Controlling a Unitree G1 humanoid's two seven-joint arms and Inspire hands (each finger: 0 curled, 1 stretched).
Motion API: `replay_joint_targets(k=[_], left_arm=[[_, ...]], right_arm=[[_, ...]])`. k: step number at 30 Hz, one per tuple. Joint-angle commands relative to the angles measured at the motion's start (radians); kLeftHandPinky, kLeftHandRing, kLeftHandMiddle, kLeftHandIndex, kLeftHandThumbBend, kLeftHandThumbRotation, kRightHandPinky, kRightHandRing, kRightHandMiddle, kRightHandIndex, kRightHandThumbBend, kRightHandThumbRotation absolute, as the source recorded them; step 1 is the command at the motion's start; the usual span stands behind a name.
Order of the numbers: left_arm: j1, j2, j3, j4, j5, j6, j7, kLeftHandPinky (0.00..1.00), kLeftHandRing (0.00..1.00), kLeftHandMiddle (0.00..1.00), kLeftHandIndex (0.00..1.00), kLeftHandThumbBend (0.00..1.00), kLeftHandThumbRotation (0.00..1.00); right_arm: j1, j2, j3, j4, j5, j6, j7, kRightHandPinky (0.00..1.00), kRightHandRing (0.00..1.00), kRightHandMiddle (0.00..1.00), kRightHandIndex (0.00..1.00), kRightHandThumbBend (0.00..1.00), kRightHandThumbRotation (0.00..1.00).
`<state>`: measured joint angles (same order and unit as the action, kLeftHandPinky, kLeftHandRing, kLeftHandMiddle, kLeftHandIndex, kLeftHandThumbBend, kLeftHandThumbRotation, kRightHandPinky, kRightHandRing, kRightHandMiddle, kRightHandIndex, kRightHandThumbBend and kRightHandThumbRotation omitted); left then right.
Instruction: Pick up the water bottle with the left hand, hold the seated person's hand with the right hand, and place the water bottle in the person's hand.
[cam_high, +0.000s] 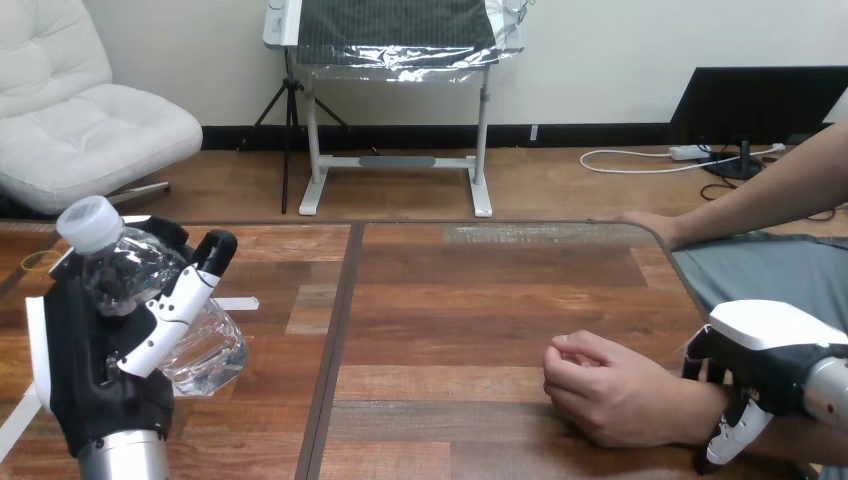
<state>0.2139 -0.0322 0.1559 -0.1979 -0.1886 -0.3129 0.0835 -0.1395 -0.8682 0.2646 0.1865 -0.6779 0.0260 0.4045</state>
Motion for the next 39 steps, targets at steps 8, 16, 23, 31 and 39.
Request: replay_joint_targets(k=[8, 16, 23, 31, 39], left_arm=[[-0.057, -0.001, 0.002, -0.059, 0.0, -0.019, -0.01, 0.22, 0.27, 0.33, 0.37, 0.56, 0.0], [-0.058, -0.001, 0.003, -0.058, -0.004, -0.019, -0.013, 0.21, 0.27, 0.33, 0.37, 0.56, 0.0], [-0.061, -0.004, 0.004, -0.053, -0.008, -0.018, -0.012, 0.21, 0.27, 0.33, 0.37, 0.56, 0.0], [-0.066, -0.002, 0.002, -0.044, -0.001, -0.024, -0.013, 0.22, 0.27, 0.32, 0.37, 0.57, 0.0], [-0.072, -0.004, -0.004, -0.043, 0.005, -0.017, -0.01, 0.21, 0.27, 0.32, 0.37, 0.57, 0.0]], right_arm=[[0.039, 0.024, 0.065, 0.122, -0.032, -0.023, 0.003, 0.19, 0.3, 0.41, 0.4, 0.87, 0.0], [0.023, 0.02, 0.074, 0.131, -0.031, -0.014, 0.048, 0.18, 0.3, 0.4, 0.39, 0.86, 0.0], [0.019, 0.024, 0.071, 0.14, -0.023, -0.017, 0.051, 0.16, 0.27, 0.37, 0.39, 0.86, 0.01], [0.019, 0.022, 0.056, 0.127, 0.0, -0.013, 0.067, 0.14, 0.24, 0.35, 0.37, 0.84, 0.02], [0.032, 0.011, 0.01, 0.067, 0.051, 0.005, 0.094, 0.1, 0.19, 0.29, 0.33, 0.81, 0.0]])
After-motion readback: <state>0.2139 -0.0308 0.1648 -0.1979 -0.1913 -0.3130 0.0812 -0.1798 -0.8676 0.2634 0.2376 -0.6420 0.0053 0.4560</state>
